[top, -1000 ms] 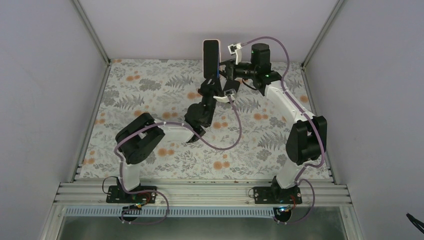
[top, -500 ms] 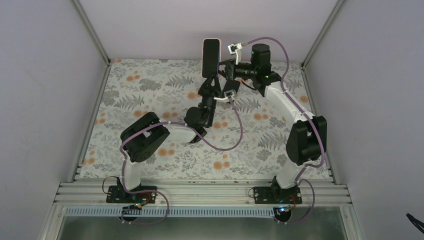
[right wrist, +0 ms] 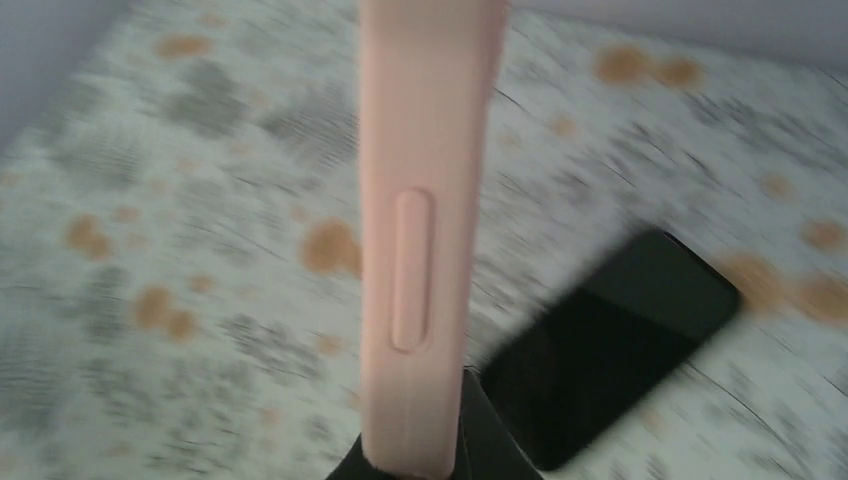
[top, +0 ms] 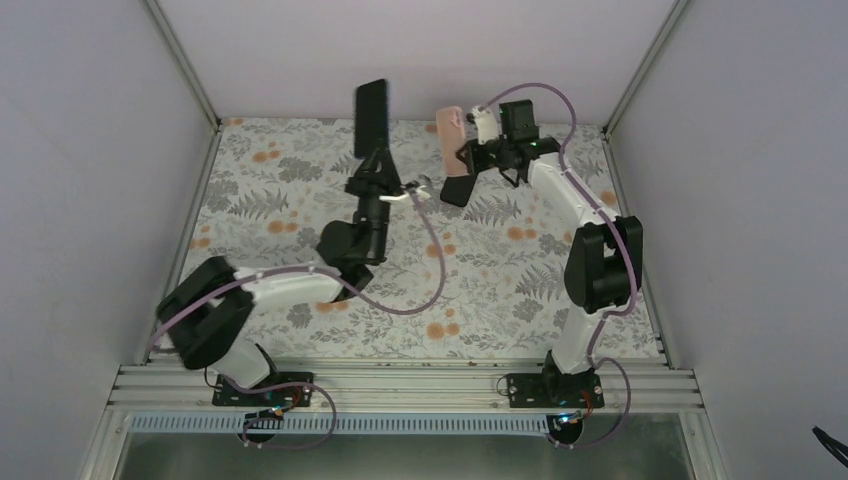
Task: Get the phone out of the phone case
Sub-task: Place the phone at the center of the board.
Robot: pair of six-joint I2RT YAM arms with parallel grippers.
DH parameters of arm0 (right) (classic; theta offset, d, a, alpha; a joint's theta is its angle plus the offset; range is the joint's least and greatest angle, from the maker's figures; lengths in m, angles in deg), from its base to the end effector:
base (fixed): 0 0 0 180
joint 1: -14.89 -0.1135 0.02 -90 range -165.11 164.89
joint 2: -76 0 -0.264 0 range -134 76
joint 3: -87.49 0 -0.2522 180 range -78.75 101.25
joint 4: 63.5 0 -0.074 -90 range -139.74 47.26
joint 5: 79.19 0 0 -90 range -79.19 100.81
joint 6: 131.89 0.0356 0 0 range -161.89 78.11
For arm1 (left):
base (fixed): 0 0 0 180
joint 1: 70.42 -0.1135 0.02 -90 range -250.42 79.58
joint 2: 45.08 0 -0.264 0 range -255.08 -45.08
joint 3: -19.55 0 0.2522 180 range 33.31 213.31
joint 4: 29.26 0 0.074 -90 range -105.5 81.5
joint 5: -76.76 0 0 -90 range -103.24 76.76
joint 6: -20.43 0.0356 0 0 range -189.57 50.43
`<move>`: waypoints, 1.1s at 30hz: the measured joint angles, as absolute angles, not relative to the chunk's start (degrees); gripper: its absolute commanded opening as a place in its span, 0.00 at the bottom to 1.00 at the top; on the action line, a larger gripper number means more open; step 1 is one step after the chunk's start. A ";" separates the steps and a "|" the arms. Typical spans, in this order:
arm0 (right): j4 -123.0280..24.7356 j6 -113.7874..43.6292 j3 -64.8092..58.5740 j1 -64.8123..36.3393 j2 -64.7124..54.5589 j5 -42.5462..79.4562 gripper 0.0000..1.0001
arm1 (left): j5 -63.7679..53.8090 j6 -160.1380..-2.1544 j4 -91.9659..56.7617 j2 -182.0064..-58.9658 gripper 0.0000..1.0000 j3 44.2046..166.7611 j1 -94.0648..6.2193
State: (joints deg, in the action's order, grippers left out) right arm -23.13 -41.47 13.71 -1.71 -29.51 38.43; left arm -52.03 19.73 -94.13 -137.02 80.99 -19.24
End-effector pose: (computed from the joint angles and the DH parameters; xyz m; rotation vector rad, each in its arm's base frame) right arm 0.4016 0.1370 0.3037 -0.5734 2.1891 0.7028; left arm 0.2244 -0.2433 0.3068 0.6914 0.9335 0.9196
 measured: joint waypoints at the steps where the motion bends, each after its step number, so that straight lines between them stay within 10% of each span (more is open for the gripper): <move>1: -21.95 -42.60 12.99 -0.55 -29.99 36.14 0.03 | -52.11 19.05 -93.32 -133.79 0.02 79.75 -19.29; 16: -6.48 -55.78 3.11 4.72 -26.91 35.74 0.03 | -53.64 19.40 -85.67 -128.85 0.02 51.73 -23.22; 33: -1.10 -58.36 -3.82 8.93 -32.79 32.38 0.04 | -50.34 6.99 -65.28 -135.51 0.06 54.66 -23.70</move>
State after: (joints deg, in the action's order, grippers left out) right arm -1.10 -58.36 -3.82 8.93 -32.79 32.38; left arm -50.34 6.99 -65.28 -135.51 54.66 -23.70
